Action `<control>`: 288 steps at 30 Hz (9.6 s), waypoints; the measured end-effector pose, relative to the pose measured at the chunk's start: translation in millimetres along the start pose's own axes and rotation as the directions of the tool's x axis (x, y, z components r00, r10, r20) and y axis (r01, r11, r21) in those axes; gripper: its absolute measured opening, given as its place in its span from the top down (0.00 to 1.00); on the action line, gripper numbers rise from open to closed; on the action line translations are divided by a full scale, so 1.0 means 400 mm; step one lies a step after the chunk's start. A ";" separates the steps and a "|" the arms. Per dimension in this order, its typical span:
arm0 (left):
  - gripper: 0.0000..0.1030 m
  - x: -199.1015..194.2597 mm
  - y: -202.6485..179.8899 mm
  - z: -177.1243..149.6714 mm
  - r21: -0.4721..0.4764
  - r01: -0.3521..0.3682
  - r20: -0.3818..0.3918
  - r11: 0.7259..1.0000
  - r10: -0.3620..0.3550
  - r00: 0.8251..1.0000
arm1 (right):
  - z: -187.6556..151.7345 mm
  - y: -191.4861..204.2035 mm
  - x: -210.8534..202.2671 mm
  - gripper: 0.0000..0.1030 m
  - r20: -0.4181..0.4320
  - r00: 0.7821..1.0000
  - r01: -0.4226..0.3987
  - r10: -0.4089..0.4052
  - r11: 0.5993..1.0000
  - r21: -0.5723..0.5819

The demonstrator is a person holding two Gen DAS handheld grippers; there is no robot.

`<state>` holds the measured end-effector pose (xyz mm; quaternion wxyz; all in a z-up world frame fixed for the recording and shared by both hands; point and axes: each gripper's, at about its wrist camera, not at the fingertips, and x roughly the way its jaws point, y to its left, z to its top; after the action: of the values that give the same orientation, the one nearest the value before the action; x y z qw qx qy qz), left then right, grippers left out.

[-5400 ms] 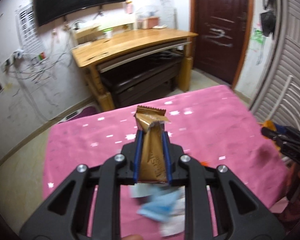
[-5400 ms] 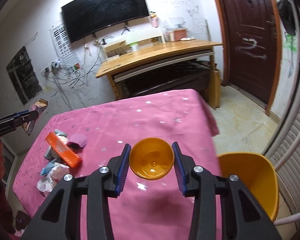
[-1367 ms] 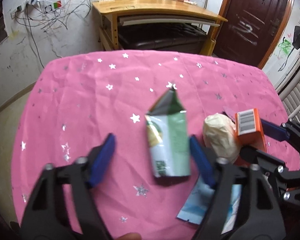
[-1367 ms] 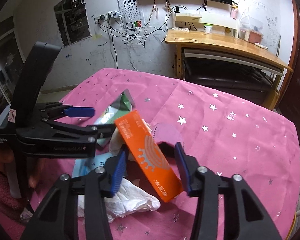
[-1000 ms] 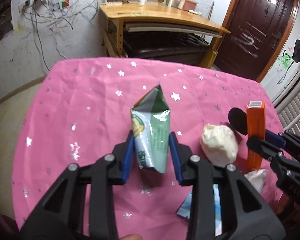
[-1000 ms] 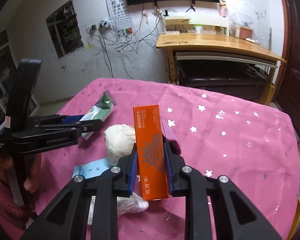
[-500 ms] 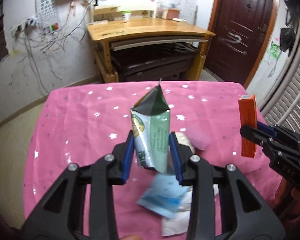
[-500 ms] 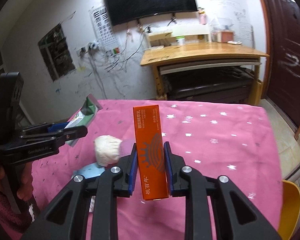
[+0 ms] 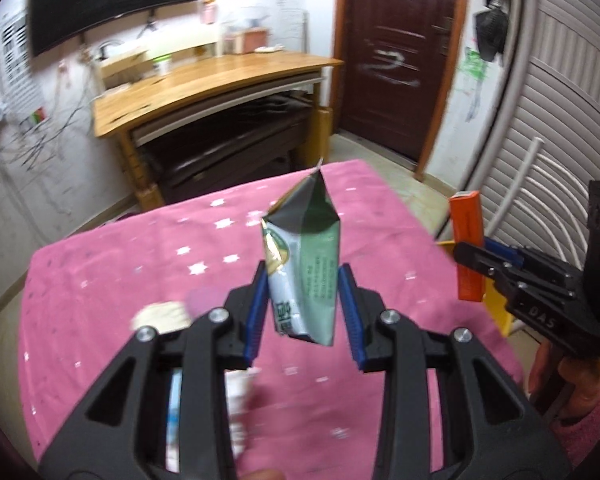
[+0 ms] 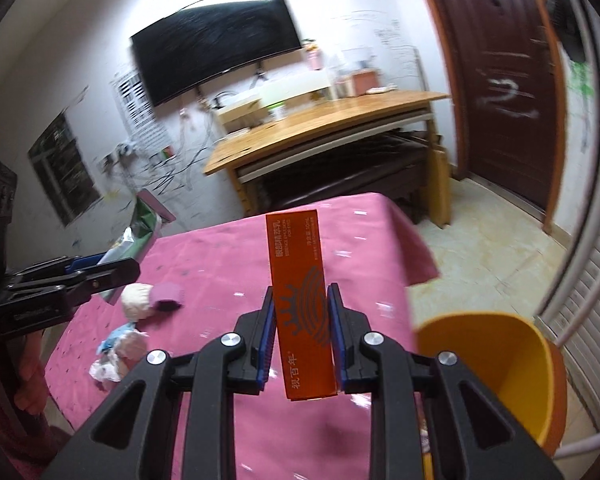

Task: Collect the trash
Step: 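Carry the carton and orange box over the yellow bin and release both, then return both open tools toward the tissues and blue packet on the table, then grasp the blue packet with the left tool while the right tool grasps the white tissues, then carry the blue packet and tissues over the yellow bin and release both, then return both open tools to the white ball and pink sponge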

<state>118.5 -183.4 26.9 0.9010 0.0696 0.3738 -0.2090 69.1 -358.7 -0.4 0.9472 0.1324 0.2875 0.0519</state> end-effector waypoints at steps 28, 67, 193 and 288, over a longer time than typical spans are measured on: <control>0.68 0.176 -0.408 0.044 0.171 0.212 -0.160 0.962 -0.185 0.970 | -0.082 -0.330 -0.127 0.82 0.048 0.986 0.144 -0.160 0.960 0.239; 0.24 0.188 -0.356 0.013 0.114 0.125 -0.142 0.986 -0.108 0.984 | -0.093 -0.273 -0.062 0.36 -0.017 0.966 0.257 -0.259 0.949 0.180; 0.53 0.044 0.272 -0.246 -0.016 -0.106 -0.166 0.994 0.102 0.981 | -0.075 0.351 0.151 0.67 -0.241 0.954 -0.230 0.178 0.950 -0.211; 0.37 0.328 -0.504 0.083 0.249 0.204 -0.190 0.947 -0.159 0.969 | -0.156 -0.350 0.034 0.37 -0.228 0.826 0.518 -0.516 0.854 -0.056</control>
<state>136.8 -417.4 -35.5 0.8256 0.1727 0.4215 -0.3330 48.6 -476.8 -97.0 0.8844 0.0464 0.4229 -0.1921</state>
